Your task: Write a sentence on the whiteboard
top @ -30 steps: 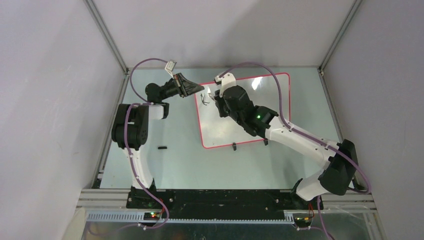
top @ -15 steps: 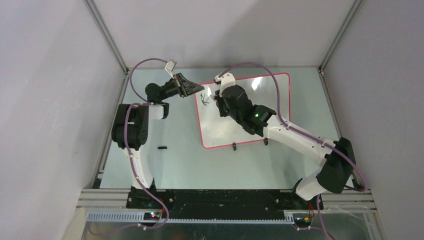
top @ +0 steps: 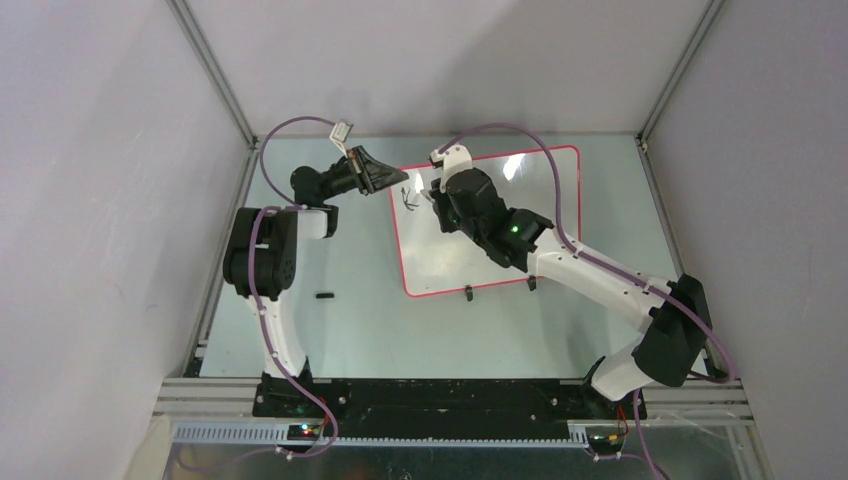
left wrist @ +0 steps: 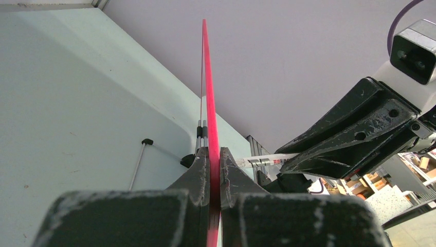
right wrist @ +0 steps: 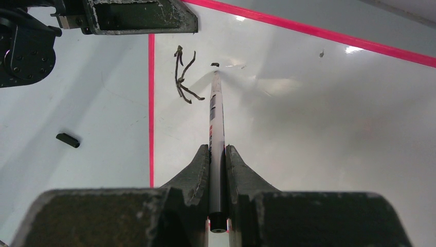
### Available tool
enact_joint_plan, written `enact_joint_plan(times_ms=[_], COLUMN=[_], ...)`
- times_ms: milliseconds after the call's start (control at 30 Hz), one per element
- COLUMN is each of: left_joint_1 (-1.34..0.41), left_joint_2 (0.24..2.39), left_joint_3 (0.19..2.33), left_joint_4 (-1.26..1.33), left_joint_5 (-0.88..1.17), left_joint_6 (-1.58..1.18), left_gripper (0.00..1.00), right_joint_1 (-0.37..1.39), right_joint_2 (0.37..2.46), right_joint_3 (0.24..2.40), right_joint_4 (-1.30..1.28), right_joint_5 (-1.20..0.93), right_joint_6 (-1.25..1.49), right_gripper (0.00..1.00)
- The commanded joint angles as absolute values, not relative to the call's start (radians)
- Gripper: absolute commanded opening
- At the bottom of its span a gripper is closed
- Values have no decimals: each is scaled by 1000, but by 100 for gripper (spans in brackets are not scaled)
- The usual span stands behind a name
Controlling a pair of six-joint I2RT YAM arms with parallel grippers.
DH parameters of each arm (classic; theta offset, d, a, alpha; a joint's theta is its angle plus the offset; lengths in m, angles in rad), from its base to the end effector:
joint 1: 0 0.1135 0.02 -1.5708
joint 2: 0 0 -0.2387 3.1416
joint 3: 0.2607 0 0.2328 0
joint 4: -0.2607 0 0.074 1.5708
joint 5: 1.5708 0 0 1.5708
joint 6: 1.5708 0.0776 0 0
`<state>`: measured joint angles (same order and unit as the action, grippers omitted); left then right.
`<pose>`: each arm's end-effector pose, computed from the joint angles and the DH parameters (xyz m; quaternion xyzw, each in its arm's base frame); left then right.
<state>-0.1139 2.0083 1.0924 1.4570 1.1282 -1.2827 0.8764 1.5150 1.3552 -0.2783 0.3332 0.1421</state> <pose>0.3871 -0.1149 0.2431 0.1586 0.6038 -0.6745 0.3941 0.2574 0.2694 0.3128 -0.2157 0.8087 0.1358 0.5302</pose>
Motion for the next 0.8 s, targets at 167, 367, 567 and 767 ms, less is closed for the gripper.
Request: enact_joint_plan(times_ms=[167,367,567,767], left_joint_1=[-141,-141,-141,-141], left_joint_2=[1950,1950,1952,1951], left_joint_3=[1104,1105,1106,1104], left_joint_4=[1533,1532,1532,1532], left_joint_5=[1152,1152,1152,1151], left_joint_6=[-1281,-1281,-1281,-1281], left_gripper=[0,0,0,0], right_joint_1=[875,876,876,882], right_joint_2=[1532,1534,1523,1516], right_joint_3=[1376,1375,1373,1359], right_joint_4=[-279,-298,-309,-319], right_joint_5=[336,349,353,357], right_joint_6=[153,164,169,173], right_gripper=[0,0,0,0])
